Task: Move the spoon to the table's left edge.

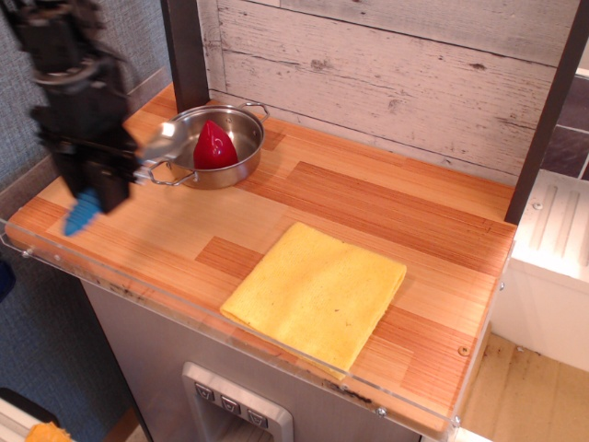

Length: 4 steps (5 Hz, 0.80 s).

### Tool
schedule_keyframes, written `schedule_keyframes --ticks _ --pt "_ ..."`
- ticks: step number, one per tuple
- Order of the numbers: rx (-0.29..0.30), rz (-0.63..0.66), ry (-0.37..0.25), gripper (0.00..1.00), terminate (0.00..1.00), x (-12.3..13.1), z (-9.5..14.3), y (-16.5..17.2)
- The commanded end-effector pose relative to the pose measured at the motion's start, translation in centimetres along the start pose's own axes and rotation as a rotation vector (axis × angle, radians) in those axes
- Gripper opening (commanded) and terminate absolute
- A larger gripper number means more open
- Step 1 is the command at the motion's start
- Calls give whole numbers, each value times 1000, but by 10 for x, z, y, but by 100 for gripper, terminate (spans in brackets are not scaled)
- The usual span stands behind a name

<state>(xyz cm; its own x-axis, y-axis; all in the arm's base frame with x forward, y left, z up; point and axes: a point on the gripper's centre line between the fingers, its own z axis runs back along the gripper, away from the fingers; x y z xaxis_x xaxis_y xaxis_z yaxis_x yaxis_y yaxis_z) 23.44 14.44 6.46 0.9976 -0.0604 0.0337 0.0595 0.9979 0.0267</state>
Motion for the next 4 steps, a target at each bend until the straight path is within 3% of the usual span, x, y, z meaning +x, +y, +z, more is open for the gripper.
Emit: schedule_keyframes --ticks 1,4 --pt "56 95 -43 0 0 4 -2 52" --pt "102 21 -10 0 0 39 -30 44"
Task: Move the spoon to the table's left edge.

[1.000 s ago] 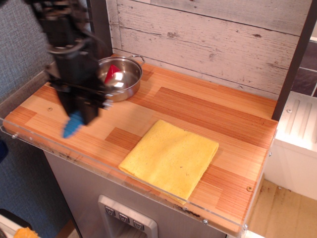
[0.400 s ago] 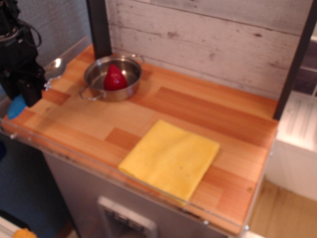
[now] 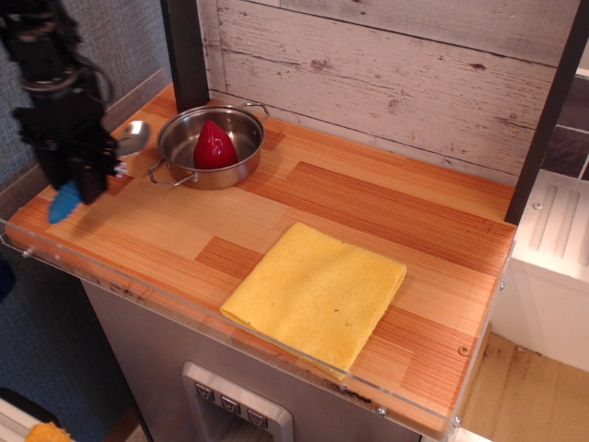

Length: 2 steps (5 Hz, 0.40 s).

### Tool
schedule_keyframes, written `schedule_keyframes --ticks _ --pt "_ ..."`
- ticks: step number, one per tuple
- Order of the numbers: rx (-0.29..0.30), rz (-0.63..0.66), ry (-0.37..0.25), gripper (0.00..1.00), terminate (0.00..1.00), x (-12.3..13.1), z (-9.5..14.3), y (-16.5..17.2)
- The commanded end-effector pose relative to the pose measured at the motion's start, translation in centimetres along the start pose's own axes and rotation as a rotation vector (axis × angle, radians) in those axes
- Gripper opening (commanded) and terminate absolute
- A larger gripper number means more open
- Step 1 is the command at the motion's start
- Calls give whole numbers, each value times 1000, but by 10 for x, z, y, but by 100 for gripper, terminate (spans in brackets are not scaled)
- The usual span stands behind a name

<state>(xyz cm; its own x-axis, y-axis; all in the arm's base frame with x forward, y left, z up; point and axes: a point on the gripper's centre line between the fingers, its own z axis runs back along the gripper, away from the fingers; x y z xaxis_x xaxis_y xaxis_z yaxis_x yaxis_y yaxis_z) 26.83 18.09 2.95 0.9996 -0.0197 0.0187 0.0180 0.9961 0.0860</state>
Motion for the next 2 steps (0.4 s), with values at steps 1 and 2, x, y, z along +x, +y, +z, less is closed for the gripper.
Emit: schedule_keyframes --ticks 1,2 --pt "37 -36 -12 0 0 14 0 9" --pt "33 -42 -7 100 0 12 0 9"
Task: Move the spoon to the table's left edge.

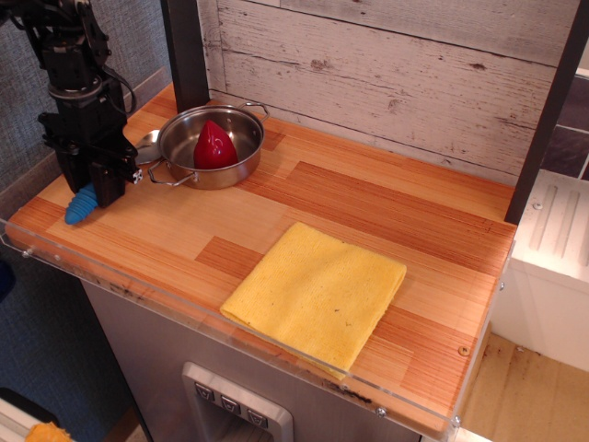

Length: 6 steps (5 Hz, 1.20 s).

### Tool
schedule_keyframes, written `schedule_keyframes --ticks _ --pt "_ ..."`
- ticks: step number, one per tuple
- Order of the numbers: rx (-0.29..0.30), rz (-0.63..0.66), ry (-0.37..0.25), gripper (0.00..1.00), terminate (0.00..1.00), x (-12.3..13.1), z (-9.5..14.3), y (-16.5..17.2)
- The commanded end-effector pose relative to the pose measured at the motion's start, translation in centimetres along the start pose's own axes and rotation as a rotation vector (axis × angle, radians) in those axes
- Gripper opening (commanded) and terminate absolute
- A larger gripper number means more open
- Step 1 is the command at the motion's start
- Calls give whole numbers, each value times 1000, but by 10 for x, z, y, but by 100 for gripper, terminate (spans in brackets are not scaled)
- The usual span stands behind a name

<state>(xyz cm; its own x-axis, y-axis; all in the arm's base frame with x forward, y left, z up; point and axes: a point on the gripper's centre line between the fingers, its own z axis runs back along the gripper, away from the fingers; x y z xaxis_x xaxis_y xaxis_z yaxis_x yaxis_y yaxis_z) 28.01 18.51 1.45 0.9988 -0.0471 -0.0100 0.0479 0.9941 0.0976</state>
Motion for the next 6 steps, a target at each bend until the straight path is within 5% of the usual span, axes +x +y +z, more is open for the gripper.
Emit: schedule_keyframes --ticks 1,3,5,6 --pt "39 -20 -62 100 0 -6 29 6" --pt "68 6 -168 100 0 -30 89 -22" --pt "-68 -48 -189 100 0 -20 101 -87" --pt "-76 -96 -189 100 0 -15 100 -105"
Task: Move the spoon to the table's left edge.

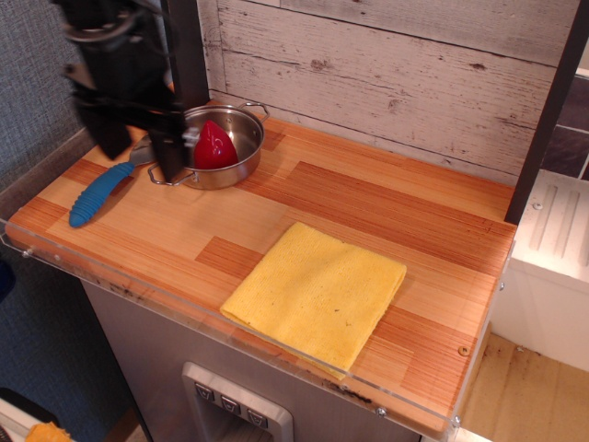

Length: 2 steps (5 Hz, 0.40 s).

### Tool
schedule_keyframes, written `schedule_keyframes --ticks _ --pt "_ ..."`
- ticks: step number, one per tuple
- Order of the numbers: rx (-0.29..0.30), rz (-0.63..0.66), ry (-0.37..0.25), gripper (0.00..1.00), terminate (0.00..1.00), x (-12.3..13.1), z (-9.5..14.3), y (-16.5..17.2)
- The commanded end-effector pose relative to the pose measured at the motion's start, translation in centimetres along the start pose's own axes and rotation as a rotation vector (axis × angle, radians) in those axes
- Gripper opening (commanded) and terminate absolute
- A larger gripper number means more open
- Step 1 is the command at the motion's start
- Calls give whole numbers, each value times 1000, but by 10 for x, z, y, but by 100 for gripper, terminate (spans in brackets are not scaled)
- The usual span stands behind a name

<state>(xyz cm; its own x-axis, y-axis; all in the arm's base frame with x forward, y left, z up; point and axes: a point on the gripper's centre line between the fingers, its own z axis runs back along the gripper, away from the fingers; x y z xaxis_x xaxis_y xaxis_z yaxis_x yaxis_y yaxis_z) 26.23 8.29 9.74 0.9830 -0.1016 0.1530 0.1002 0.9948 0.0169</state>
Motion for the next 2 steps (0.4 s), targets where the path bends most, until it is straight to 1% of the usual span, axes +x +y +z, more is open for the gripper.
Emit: schedule_keyframes --ticks 1,2 --pt "5 -51 -20 100 0 1 7 -11" --pt "5 -51 -20 100 100 1 7 -11"
